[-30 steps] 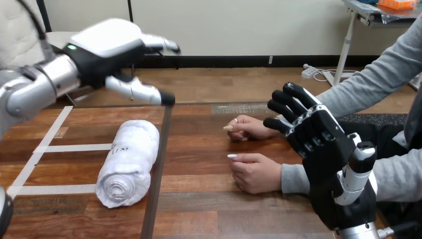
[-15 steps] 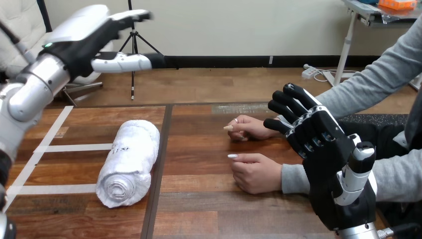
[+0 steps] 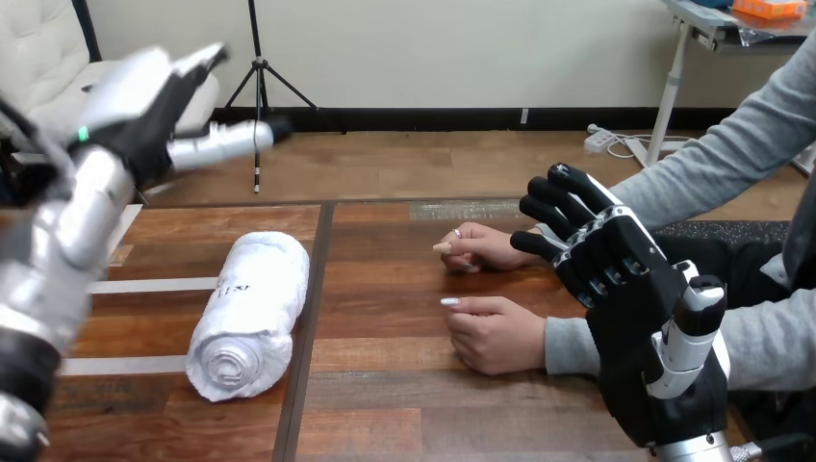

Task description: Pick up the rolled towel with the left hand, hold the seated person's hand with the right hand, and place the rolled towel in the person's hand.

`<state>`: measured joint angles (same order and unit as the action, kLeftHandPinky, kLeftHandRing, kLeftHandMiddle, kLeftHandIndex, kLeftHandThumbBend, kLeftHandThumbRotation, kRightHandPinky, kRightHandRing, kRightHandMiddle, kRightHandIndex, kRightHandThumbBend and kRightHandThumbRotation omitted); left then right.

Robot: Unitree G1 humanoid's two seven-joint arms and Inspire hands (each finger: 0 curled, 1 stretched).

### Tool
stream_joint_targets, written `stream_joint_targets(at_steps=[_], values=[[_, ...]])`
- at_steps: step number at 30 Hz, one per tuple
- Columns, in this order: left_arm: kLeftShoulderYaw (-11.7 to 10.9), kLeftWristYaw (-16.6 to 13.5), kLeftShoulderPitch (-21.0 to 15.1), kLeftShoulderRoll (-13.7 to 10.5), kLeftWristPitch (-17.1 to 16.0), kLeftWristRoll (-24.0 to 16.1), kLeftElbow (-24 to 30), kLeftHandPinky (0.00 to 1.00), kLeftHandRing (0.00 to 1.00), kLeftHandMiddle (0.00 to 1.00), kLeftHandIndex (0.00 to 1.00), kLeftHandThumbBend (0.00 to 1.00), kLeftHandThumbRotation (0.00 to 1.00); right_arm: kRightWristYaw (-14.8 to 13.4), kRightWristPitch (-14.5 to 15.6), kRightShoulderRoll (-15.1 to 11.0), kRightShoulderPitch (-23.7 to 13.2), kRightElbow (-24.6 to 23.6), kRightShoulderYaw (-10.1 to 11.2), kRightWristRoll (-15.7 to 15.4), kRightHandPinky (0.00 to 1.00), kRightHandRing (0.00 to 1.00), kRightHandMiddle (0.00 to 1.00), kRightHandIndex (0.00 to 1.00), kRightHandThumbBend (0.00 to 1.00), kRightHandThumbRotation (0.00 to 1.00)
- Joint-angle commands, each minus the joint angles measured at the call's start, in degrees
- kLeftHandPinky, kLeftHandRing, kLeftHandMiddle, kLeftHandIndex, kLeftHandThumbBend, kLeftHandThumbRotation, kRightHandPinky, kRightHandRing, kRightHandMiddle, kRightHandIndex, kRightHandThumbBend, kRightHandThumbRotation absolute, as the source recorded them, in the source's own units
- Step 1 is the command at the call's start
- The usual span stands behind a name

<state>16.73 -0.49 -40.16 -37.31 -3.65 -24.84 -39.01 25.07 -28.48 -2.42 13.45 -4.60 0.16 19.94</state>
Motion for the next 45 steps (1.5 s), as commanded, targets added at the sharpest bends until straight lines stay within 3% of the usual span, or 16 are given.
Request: stream_joint_targets(at_steps=[1, 5, 11, 21, 35, 45], values=[[-1.9, -8.6, 4.4, 8.9, 18.3, -6.3, 14.7, 0.85, 0.92, 0.94, 0.93, 0.87, 0.75, 0.1, -1.5, 0.3, -3.3, -2.6, 0.1, 0.8, 0.77, 0.86, 0.85, 0.85, 1.0, 1.0], [-0.3, -12.1, 5.4, 11.7, 24.6, -10.7, 15.3, 0.84, 0.92, 0.94, 0.92, 0.9, 0.73, 0.0, -1.3, 0.1, -3.1, -2.9, 0.2, 0.8, 0.76, 0.86, 0.85, 0.85, 0.99, 1.0], [-0.6, -16.2, 7.1, 15.7, 29.2, -12.6, 16.0, 0.88, 0.94, 0.96, 0.94, 0.93, 0.69, -0.1, -1.5, 0.0, -2.7, -3.0, 0.3, 0.5, 0.75, 0.85, 0.85, 0.84, 0.99, 1.0], [-0.6, -19.5, 9.1, 21.2, 37.8, -14.3, 17.5, 0.93, 0.98, 0.99, 0.96, 0.97, 0.69, 0.3, -1.0, -0.2, -2.5, -3.3, 0.3, 1.3, 0.74, 0.85, 0.85, 0.84, 0.98, 1.0], [-1.7, -21.6, 8.8, 27.0, 46.6, -15.1, 16.7, 0.9, 0.95, 0.98, 0.95, 0.99, 0.71, 0.3, 0.4, -0.8, -2.9, -4.1, 0.4, 1.8, 0.75, 0.85, 0.85, 0.85, 1.0, 1.0], [-2.2, -23.3, 8.4, 28.8, 48.8, -14.8, 15.5, 0.85, 0.92, 0.95, 0.93, 0.98, 0.71, 0.4, -0.3, -0.4, -3.3, -3.6, 0.2, 1.1, 0.76, 0.85, 0.85, 0.85, 1.0, 1.0]])
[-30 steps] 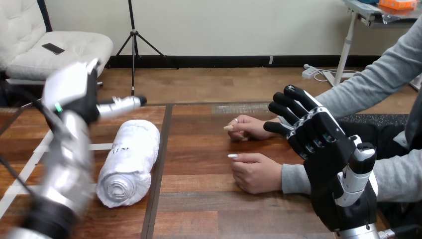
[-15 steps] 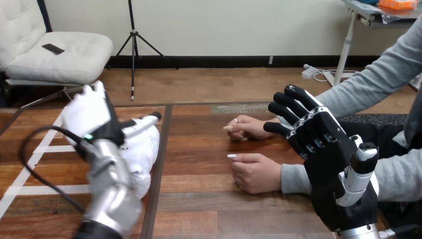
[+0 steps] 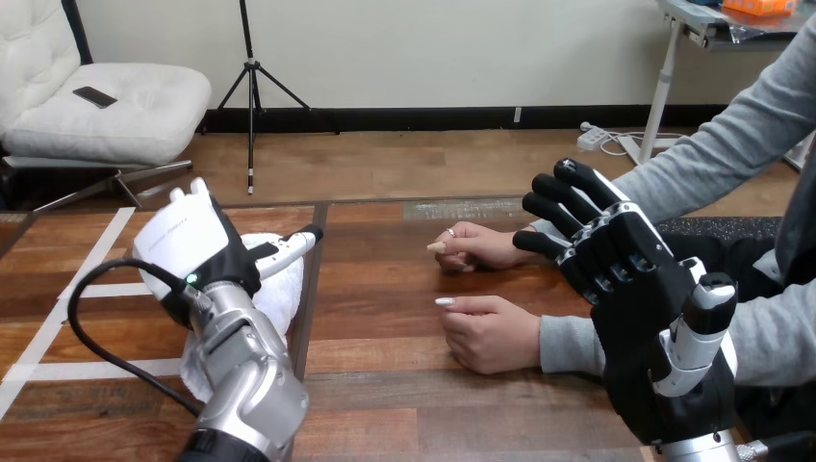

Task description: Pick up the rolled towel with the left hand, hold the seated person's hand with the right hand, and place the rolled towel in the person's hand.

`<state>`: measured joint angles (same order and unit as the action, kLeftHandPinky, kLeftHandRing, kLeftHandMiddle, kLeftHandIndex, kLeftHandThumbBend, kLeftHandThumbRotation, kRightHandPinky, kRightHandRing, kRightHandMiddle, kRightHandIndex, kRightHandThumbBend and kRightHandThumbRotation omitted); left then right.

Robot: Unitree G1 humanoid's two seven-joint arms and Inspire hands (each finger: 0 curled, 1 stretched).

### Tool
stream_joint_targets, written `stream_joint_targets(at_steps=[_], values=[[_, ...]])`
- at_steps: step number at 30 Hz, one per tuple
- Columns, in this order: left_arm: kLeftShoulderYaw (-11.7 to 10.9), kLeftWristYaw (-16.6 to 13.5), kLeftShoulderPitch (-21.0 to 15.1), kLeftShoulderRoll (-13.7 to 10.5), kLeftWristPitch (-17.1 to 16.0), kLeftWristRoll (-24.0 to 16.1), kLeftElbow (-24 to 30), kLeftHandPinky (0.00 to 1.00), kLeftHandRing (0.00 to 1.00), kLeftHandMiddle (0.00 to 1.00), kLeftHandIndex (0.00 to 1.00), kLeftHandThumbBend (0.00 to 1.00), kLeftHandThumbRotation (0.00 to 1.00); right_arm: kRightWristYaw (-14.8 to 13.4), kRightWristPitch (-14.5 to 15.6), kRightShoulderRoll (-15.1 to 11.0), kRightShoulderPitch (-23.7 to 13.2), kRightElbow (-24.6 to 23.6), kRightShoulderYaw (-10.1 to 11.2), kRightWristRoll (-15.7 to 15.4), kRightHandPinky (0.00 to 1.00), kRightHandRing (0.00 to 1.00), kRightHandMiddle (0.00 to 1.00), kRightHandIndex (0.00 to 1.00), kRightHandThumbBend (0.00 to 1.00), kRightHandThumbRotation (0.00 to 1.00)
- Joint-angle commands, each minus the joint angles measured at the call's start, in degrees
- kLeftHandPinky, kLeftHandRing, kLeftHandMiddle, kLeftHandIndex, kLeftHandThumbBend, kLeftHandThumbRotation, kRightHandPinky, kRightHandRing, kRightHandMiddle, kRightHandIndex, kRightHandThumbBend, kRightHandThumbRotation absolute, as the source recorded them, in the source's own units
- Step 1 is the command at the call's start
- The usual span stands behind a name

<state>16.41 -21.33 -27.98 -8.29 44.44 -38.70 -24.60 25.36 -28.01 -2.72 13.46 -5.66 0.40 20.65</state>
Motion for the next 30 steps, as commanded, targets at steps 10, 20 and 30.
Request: stream_joint_targets(at_steps=[10, 20, 30], values=[[-2.9, -3.2, -4.8, 1.5, 3.1, -0.3, -1.0, 0.85, 0.92, 0.94, 0.93, 0.98, 0.75, 0.4, -0.7, -0.1, -3.6, -2.3, -0.3, 0.4, 0.76, 0.85, 0.85, 0.85, 0.99, 1.0], [-4.7, -4.2, -6.4, 2.8, 4.4, 1.0, -4.5, 0.85, 0.92, 0.94, 0.92, 0.99, 0.77, 0.4, -0.3, -0.1, -3.9, -2.3, -0.4, 0.6, 0.76, 0.86, 0.85, 0.85, 0.98, 1.0], [-7.0, -6.4, -7.9, 4.1, 4.2, 3.3, -7.5, 0.87, 0.93, 0.94, 0.92, 0.97, 0.74, 0.5, -0.6, -0.1, -4.3, -1.9, -0.1, 0.6, 0.76, 0.86, 0.85, 0.85, 0.97, 1.0]])
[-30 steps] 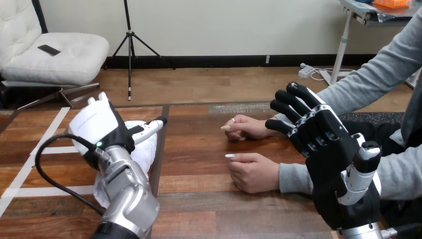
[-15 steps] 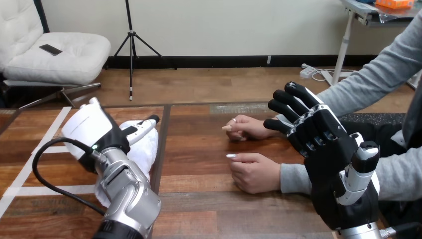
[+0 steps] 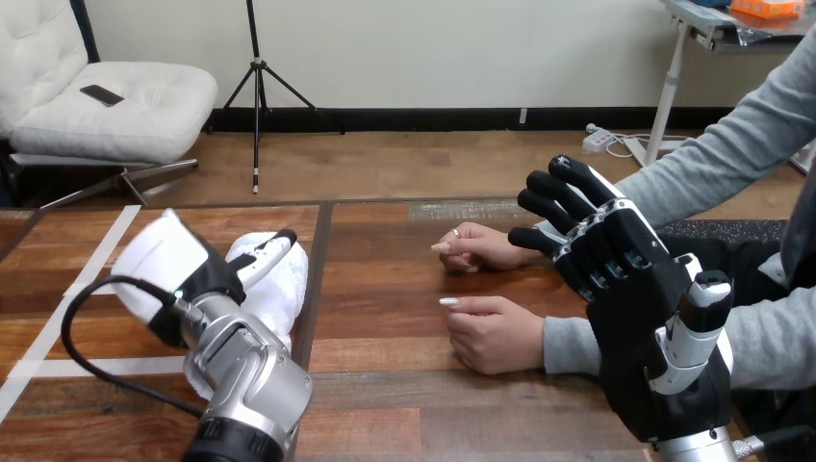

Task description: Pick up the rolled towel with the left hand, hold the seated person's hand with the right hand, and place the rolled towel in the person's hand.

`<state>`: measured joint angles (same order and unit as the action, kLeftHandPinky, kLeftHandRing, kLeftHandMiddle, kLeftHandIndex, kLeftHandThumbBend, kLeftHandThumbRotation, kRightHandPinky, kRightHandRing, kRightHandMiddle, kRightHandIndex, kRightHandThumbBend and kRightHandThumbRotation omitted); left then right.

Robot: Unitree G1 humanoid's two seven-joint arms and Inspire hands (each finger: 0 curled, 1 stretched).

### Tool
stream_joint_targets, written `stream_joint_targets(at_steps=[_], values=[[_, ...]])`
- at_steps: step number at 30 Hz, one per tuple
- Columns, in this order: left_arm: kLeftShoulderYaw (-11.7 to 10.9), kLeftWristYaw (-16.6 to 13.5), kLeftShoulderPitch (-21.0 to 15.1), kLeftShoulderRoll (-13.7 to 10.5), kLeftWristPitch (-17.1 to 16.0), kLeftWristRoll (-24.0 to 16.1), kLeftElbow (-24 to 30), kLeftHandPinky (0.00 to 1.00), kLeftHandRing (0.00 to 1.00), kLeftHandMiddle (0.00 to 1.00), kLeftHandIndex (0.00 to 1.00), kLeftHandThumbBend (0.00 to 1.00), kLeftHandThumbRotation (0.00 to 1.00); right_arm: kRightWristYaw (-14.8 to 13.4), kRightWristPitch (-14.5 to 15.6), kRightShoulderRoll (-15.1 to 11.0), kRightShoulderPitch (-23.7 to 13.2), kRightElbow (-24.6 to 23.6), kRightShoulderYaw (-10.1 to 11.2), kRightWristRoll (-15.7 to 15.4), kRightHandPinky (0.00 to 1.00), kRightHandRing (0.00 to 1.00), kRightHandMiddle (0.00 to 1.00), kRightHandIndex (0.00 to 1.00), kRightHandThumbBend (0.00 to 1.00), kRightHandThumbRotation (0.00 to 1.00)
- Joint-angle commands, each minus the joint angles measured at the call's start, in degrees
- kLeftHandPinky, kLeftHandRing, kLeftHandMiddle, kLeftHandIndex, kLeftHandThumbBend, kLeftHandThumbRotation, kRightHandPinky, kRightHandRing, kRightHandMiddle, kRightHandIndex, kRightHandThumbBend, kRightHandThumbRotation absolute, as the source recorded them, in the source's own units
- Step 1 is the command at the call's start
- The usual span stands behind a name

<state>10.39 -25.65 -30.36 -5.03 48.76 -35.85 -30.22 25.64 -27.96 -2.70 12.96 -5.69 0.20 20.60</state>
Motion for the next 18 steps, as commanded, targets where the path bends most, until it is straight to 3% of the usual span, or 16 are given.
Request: stream_joint_targets(at_steps=[1, 18], values=[[-1.1, -2.2, -5.6, 0.9, -0.3, 0.6, -2.1, 0.87, 0.93, 0.94, 0.92, 0.97, 0.74, 0.2, -0.6, -0.2, -3.8, -1.8, 0.1, 0.6, 0.76, 0.86, 0.85, 0.85, 0.97, 1.0], [-0.9, -2.2, -8.9, 0.3, -1.4, 2.6, -7.8, 0.86, 0.92, 0.94, 0.91, 0.93, 0.71, 0.7, 0.4, -0.5, -4.0, -2.6, 0.5, 1.8, 0.76, 0.86, 0.85, 0.85, 0.98, 1.0]])
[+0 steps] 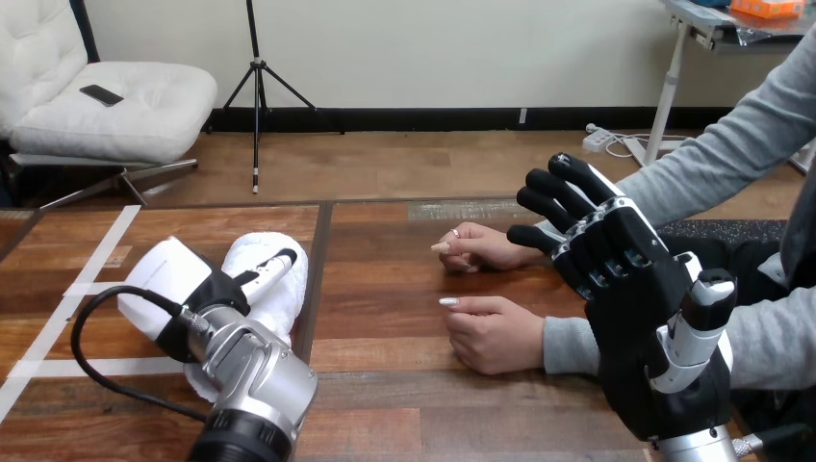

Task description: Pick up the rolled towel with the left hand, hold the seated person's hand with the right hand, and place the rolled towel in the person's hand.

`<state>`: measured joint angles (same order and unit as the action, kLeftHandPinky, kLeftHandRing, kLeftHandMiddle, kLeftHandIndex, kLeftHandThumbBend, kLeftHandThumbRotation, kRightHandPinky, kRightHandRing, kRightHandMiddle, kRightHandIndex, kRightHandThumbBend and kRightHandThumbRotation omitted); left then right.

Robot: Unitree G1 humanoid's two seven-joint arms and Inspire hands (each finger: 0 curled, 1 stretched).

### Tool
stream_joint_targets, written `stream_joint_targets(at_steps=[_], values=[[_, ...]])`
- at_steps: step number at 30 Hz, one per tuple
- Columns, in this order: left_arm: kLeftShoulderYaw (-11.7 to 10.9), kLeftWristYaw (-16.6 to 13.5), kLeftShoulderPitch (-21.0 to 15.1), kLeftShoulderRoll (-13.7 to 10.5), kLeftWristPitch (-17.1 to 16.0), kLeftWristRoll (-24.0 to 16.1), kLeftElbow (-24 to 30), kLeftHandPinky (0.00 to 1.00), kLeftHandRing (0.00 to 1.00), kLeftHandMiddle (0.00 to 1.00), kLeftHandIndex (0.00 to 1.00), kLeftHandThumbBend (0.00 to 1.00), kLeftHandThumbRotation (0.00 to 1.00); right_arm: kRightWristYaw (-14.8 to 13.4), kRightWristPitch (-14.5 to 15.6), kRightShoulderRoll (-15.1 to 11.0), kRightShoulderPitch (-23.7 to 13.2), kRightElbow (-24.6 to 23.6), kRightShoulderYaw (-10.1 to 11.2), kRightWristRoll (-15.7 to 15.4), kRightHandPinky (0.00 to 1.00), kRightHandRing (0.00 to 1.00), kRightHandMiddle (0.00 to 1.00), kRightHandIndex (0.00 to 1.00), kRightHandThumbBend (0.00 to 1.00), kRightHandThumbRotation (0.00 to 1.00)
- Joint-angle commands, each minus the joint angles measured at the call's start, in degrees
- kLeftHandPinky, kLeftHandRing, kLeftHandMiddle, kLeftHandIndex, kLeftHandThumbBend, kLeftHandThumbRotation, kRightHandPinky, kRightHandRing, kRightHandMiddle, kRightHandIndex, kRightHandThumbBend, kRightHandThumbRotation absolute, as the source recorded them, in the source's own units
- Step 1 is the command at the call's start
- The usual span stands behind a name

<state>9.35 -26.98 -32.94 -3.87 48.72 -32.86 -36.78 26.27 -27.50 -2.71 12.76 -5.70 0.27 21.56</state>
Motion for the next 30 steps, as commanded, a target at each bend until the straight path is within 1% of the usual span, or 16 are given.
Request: stream_joint_targets(at_steps=[1, 7, 16, 24, 27, 30], values=[[0.2, -0.8, -6.5, -0.9, -1.4, -0.3, -1.4, 0.86, 0.92, 0.94, 0.91, 0.93, 0.71, 0.1, -0.1, -0.5, -3.9, -2.6, 0.4, 0.9, 0.76, 0.86, 0.85, 0.85, 0.98, 1.0], [1.0, 0.4, -7.9, -1.4, -1.5, 0.3, -3.5, 0.87, 0.92, 0.94, 0.91, 0.93, 0.72, 0.4, 0.2, -0.8, -4.1, -2.8, 0.6, 1.3, 0.76, 0.85, 0.85, 0.85, 0.98, 1.0], [1.6, 2.6, -9.7, -2.1, -2.5, 0.9, -6.8, 0.85, 0.9, 0.93, 0.91, 0.95, 0.72, -0.1, 0.6, -0.8, -4.0, -3.6, 0.9, 1.0, 0.75, 0.84, 0.84, 0.83, 0.98, 1.0], [1.7, 4.6, -10.8, -2.5, -3.7, 1.8, -9.2, 0.84, 0.89, 0.92, 0.89, 0.97, 0.69, -0.2, -0.3, -0.5, -4.1, -3.3, 0.9, 0.4, 0.74, 0.84, 0.84, 0.83, 0.97, 1.0], [1.8, 5.3, -11.4, -2.6, -3.8, 2.0, -10.4, 0.83, 0.89, 0.92, 0.89, 0.97, 0.68, 0.1, 0.1, -0.5, -4.0, -3.5, 0.8, 1.0, 0.74, 0.84, 0.84, 0.83, 0.97, 1.0], [2.6, 6.7, -12.1, -2.7, -3.2, 1.7, -11.5, 0.83, 0.88, 0.91, 0.88, 0.98, 0.68, 0.3, 0.1, -0.5, -4.0, -3.4, 0.7, 1.2, 0.74, 0.84, 0.84, 0.83, 0.97, 1.0]])
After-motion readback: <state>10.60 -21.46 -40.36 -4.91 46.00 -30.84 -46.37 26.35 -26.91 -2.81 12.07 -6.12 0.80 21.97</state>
